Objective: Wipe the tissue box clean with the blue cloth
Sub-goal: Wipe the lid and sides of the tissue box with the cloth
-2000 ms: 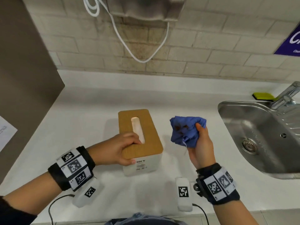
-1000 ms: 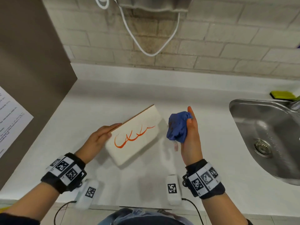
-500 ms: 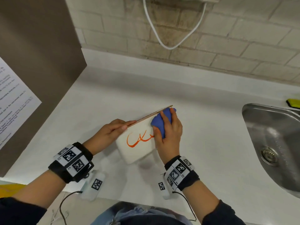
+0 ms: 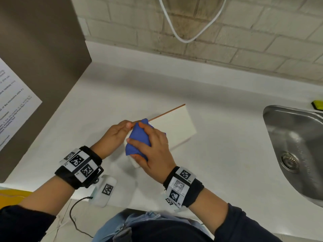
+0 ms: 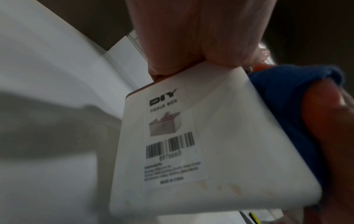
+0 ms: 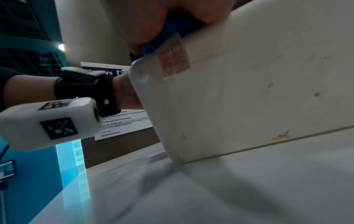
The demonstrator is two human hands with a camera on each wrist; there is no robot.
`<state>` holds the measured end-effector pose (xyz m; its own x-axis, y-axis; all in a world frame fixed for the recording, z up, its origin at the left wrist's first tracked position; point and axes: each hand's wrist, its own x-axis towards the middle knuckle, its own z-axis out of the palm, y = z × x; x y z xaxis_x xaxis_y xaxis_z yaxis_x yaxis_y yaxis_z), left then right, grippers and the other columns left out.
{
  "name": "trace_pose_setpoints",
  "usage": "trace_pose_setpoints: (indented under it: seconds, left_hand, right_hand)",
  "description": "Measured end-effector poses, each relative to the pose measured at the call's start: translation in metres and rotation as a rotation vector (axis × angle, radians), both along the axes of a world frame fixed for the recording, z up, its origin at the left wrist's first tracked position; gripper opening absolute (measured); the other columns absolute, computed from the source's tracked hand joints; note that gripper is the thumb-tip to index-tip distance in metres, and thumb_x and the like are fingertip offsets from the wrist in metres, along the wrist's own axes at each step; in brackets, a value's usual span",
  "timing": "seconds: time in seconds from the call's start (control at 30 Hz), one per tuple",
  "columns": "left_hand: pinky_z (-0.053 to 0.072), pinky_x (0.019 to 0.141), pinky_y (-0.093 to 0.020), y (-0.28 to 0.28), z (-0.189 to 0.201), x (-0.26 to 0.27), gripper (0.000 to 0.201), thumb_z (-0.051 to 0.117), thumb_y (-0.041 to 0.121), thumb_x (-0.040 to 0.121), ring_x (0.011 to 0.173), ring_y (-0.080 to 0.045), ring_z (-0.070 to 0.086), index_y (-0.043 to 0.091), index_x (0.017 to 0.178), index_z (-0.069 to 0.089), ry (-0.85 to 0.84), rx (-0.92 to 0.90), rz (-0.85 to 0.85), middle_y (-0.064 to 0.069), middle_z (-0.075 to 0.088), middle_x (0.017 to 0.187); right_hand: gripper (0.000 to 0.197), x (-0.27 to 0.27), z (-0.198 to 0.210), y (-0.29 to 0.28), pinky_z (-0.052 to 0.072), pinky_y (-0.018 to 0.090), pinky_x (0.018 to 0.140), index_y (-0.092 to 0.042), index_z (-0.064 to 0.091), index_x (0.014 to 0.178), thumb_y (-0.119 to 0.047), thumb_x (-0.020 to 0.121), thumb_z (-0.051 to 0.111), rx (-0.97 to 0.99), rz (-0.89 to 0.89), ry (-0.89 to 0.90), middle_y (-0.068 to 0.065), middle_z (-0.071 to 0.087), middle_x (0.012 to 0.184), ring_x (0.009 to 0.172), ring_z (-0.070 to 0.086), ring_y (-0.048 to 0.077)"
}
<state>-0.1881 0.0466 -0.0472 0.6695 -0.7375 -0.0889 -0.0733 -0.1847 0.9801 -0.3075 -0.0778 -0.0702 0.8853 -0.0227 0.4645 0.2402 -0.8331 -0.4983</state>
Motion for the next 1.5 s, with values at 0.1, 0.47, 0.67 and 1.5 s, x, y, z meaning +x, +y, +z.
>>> trace_pose_setpoints:
  seconds: [0.1, 0.47, 0.67, 1.5]
  left_hand:
    - [0.039, 0.091, -0.006, 0.000, 0.003, 0.002, 0.055, 0.041, 0.067, 0.076, 0.112, -0.003, 0.055, 0.028, 0.107, 0.063, 0.018, 0.020, -0.027, -0.004, 0.061, 0.124]
    - [0.042, 0.087, -0.009, 0.002, 0.004, 0.001, 0.029, 0.050, 0.030, 0.087, 0.106, -0.005, 0.057, 0.037, 0.112, 0.063, 0.012, 0.026, -0.064, -0.007, 0.061, 0.115]
    - [0.038, 0.088, -0.005, -0.002, 0.007, -0.002, 0.032, 0.049, 0.027, 0.084, 0.107, 0.002, 0.056, 0.045, 0.107, 0.063, -0.010, 0.002, -0.072, 0.000, 0.061, 0.110]
    - [0.042, 0.089, -0.006, -0.002, 0.014, 0.001, 0.030, 0.049, 0.047, 0.086, 0.112, 0.004, 0.056, 0.040, 0.113, 0.061, 0.022, 0.048, -0.037, 0.025, 0.066, 0.112]
  right_hand:
    - [0.031, 0.001, 0.002, -0.013, 0.020, 0.030, 0.105, -0.024, 0.067, 0.108, -0.027, 0.077, 0.064, -0.102, 0.140, -0.043, 0.012, 0.038, 0.139, 0.121, 0.038, 0.030]
    - [0.016, -0.010, 0.012, -0.075, 0.018, 0.025, 0.104, -0.010, 0.069, 0.081, -0.015, 0.070, 0.058, -0.274, 0.327, 0.047, 0.018, 0.057, 0.124, 0.115, 0.043, 0.032]
    - [0.019, -0.024, 0.006, -0.119, 0.033, 0.041, 0.097, -0.011, 0.063, 0.089, -0.016, 0.071, 0.058, -0.284, 0.188, 0.035, 0.008, 0.038, 0.131, 0.116, 0.042, 0.031]
    - [0.026, -0.010, -0.007, -0.043, 0.021, 0.039, 0.105, -0.008, 0.067, 0.101, -0.012, 0.075, 0.068, -0.160, 0.514, -0.026, 0.014, 0.039, 0.132, 0.118, 0.040, 0.036]
